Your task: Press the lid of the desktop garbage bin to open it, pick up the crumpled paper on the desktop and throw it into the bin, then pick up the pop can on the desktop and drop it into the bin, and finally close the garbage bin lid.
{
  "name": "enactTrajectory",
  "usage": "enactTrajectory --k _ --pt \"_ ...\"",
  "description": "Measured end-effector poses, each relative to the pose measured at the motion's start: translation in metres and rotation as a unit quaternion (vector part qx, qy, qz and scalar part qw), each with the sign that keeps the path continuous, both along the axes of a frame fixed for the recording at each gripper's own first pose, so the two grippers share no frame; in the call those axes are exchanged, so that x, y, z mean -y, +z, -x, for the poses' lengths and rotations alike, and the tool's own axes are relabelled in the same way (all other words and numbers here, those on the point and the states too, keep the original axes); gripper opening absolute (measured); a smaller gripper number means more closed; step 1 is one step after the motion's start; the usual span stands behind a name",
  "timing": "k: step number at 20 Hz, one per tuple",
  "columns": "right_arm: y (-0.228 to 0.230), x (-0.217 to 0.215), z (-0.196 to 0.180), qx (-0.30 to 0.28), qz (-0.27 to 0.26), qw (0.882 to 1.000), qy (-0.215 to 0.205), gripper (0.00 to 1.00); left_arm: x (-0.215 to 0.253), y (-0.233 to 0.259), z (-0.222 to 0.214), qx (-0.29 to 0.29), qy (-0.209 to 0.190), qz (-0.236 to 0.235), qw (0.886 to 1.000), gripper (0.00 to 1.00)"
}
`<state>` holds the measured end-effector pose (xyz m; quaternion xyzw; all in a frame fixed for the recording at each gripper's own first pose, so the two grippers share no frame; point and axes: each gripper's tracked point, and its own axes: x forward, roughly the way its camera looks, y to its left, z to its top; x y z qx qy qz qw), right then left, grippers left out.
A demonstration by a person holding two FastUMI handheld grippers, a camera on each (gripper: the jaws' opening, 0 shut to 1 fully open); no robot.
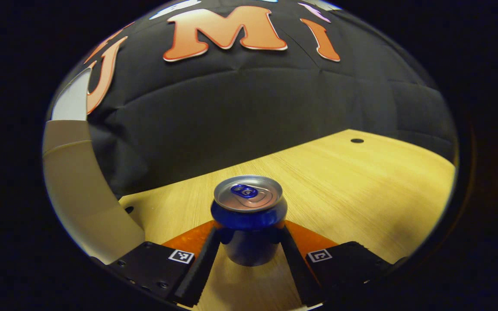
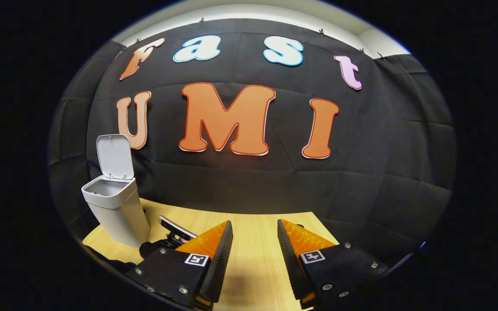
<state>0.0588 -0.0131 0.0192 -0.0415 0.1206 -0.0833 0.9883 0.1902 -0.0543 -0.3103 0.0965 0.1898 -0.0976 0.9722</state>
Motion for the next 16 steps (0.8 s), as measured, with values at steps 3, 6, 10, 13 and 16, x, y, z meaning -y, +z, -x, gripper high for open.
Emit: enactTrajectory --k 3,6,10,13,16 --pt "-0.005 -0.008 -0.004 0.002 -0.011 1.0 0.015 0.62 -0.035 0.072 0.034 0.03 0.023 0.038 0.999 0.78" --pt "-0.013 -0.02 -0.009 -0.001 -0.013 0.999 0.037 0.62 -0.075 0.142 0.074 0.059 0.057 0.056 0.995 0.78" --pt "-0.014 -0.043 -0.019 0.006 -0.026 0.997 0.072 0.62 -0.144 0.228 0.126 0.074 0.113 0.049 0.99 0.78" --pt "-0.014 -0.056 -0.025 0.014 -0.035 0.995 0.093 0.62 -0.188 0.274 0.148 0.096 0.162 0.05 0.981 0.78" --pt "-0.012 -0.067 -0.03 0.021 -0.044 0.994 0.1 0.62 -0.224 0.31 0.141 0.119 0.196 0.053 0.972 0.78"
